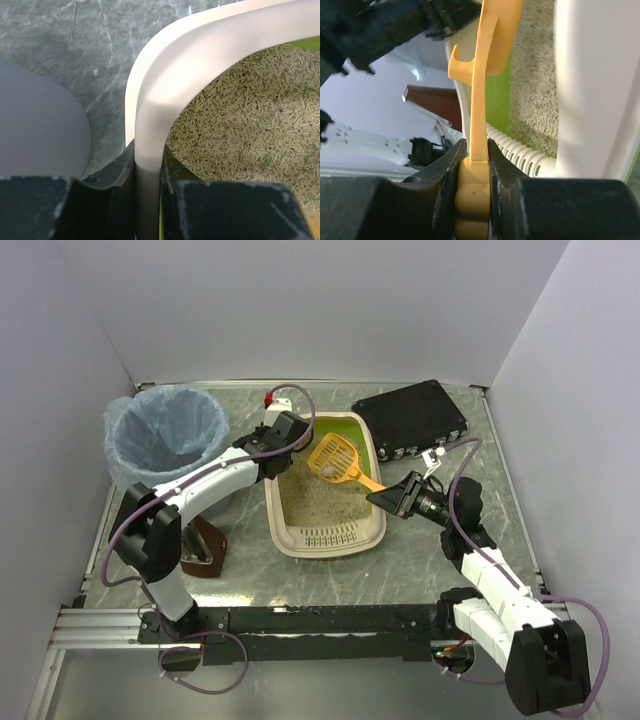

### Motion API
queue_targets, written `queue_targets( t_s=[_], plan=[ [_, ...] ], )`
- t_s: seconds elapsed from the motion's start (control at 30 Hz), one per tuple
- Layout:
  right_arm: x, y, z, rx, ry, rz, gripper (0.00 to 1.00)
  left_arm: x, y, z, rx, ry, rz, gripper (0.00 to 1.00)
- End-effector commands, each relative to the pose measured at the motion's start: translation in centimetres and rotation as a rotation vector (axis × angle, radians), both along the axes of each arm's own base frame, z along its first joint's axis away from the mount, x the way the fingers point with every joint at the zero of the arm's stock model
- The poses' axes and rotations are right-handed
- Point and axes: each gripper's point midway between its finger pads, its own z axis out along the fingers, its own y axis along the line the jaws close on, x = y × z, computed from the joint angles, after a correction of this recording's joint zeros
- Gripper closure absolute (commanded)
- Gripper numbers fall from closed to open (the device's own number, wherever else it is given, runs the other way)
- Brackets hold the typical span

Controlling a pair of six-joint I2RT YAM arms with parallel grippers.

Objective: Clean the litter box

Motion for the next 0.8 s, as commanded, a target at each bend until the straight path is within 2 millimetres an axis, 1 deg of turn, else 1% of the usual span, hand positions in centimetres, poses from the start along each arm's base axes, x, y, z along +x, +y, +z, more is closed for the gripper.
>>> queue_targets(
  t_s=[0.0,0.03,0.07,0.13,0.17,0.27,0.3,0.33,0.37,0.4,0.43,0.47,0.5,0.57,0.6,0.67,0.7,0.73,0.77],
  plan=[
    [0.1,-0.1,3.2,-0.016,-0.189,0.018,1.00,2.6,-2.0,8.5,-0.269,-0.271,0.023,0.99],
    [-0.1,0.3,3.1,0.012,-0.156,0.043,1.00,2.8,-1.8,8.1,-0.267,-0.261,0.028,0.99],
    [0.0,0.4,3.5,0.023,-0.167,0.050,1.00,2.9,-2.0,8.2,-0.272,-0.262,0.029,0.99],
    [0.3,0.4,3.0,0.022,-0.133,0.052,1.00,2.9,-2.0,7.2,-0.254,-0.237,0.033,0.99],
    [0.3,0.3,2.3,0.011,-0.090,0.042,1.00,3.0,-2.0,7.1,-0.254,-0.228,0.045,0.99],
    [0.9,0.0,1.7,0.005,0.012,0.006,1.00,2.9,-1.3,5.9,-0.231,-0.193,0.083,0.99],
    [1.0,-0.1,1.4,0.015,0.066,0.001,1.00,2.8,-1.2,5.7,-0.234,-0.185,0.087,0.96],
    [0.9,0.0,1.5,0.058,0.129,-0.005,1.00,2.7,-1.0,5.3,-0.234,-0.172,0.092,0.95],
    [0.7,0.2,1.6,0.082,0.154,0.005,1.00,2.6,-1.0,4.8,-0.240,-0.163,0.097,0.94],
    [0.8,0.2,2.0,0.103,0.152,0.008,1.00,2.5,-1.0,4.7,-0.245,-0.158,0.092,0.86],
    [0.8,0.2,2.1,0.119,0.180,0.004,1.00,2.3,-0.9,4.8,-0.251,-0.160,0.091,0.80],
    [1.0,0.2,2.6,0.116,0.184,-0.004,1.00,2.1,-0.7,4.3,-0.247,-0.153,0.095,0.78],
    [1.1,-0.1,1.9,0.103,0.238,-0.023,1.00,2.0,-0.5,4.2,-0.246,-0.152,0.101,0.73],
    [1.3,-0.1,2.5,0.096,0.222,-0.017,1.00,1.6,0.0,3.5,-0.242,-0.137,0.114,0.71],
    [1.3,0.0,2.8,0.106,0.226,-0.014,1.00,1.5,0.1,3.3,-0.240,-0.130,0.119,0.67],
    [1.6,0.0,3.2,0.118,0.220,-0.016,1.00,1.3,0.3,2.8,-0.246,-0.112,0.133,0.64],
    [1.6,0.0,3.3,0.126,0.225,-0.016,1.00,1.1,0.5,2.6,-0.240,-0.105,0.135,0.60],
    [1.6,0.1,3.4,0.132,0.224,-0.010,1.00,1.0,0.6,2.6,-0.241,-0.104,0.142,0.54],
    [1.5,0.2,3.6,0.137,0.224,0.000,1.00,0.9,0.8,2.7,-0.241,-0.107,0.148,0.44]
  ],
)
